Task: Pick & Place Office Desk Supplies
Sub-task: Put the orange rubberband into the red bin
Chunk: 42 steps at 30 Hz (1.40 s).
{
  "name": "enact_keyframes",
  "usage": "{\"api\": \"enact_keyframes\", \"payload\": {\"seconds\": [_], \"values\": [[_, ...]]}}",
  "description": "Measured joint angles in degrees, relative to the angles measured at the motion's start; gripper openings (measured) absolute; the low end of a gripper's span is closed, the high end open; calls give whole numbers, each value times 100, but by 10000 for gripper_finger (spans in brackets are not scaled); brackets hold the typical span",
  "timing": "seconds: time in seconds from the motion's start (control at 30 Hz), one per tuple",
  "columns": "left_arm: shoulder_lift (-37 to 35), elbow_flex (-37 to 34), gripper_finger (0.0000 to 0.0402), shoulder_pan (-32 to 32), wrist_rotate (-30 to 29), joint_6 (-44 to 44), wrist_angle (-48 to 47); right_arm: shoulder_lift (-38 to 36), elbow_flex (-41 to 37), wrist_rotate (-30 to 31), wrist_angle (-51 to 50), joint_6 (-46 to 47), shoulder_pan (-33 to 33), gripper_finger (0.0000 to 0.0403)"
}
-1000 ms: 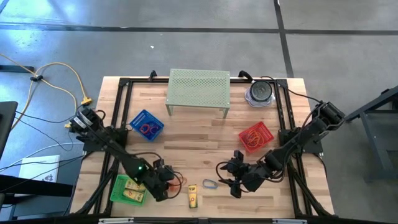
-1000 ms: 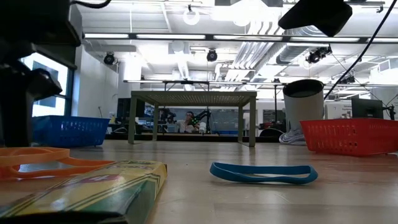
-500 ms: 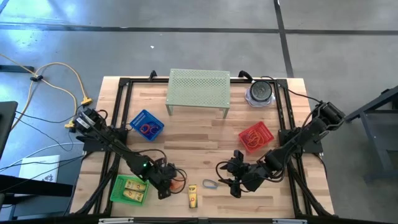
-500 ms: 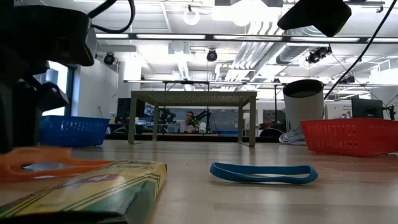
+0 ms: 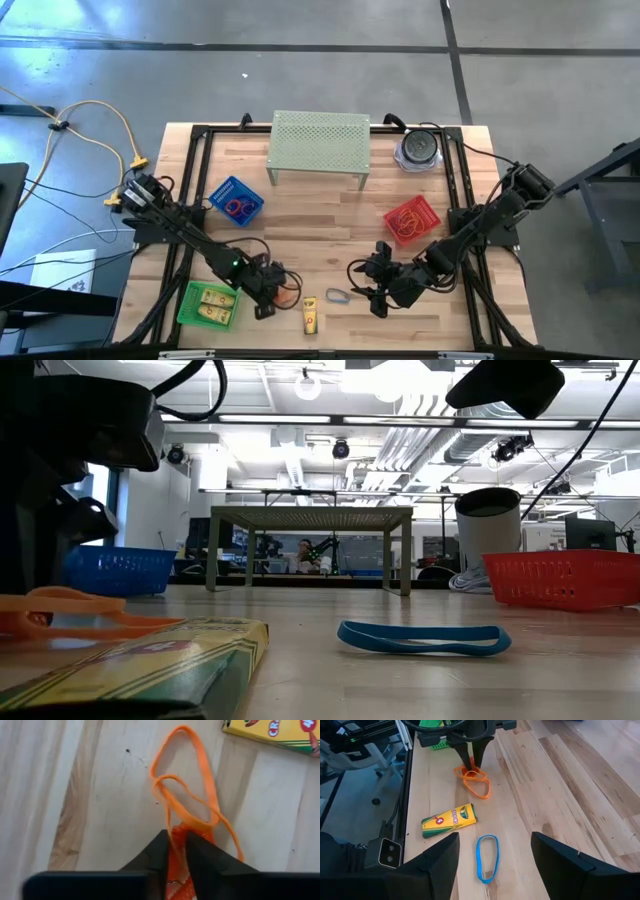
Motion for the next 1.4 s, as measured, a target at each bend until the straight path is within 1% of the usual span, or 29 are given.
{"api": "enact_keyframes", "payload": {"seconds": [0.1,0.17,0.37,0.63,0.77,0.83,0.93,1.0,1.1,1.27,1.4], "values": [[-13,-5,15,-2,15,22,58,0,0,0,1,0,0,236],[-40,-11,8,-2,25,40,66,0,0,0,1,0,0,236],[-256,-22,8,-2,38,40,59,0,0,0,1,0,0,236],[-569,-13,7,-2,-122,35,70,0,0,0,2,0,0,236],[-583,156,6,-2,-176,220,-272,0,0,0,1,0,0,236],[-570,303,6,-50,-356,587,-460,0,0,0,3,0,0,236],[-570,505,5,-235,-939,1297,-732,0,0,0,2,-22,0,236],[-570,544,5,-341,-1209,1601,-798,0,0,0,1,-24,0,236],[-558,546,5,-382,-1214,1682,-848,0,0,0,1,-24,0,236],[-372,553,5,-339,-1088,1325,-1081,0,-4,0,2,-24,0,236],[-281,553,5,-339,-883,1242,-1073,0,-12,0,14,-24,0,236]]}}
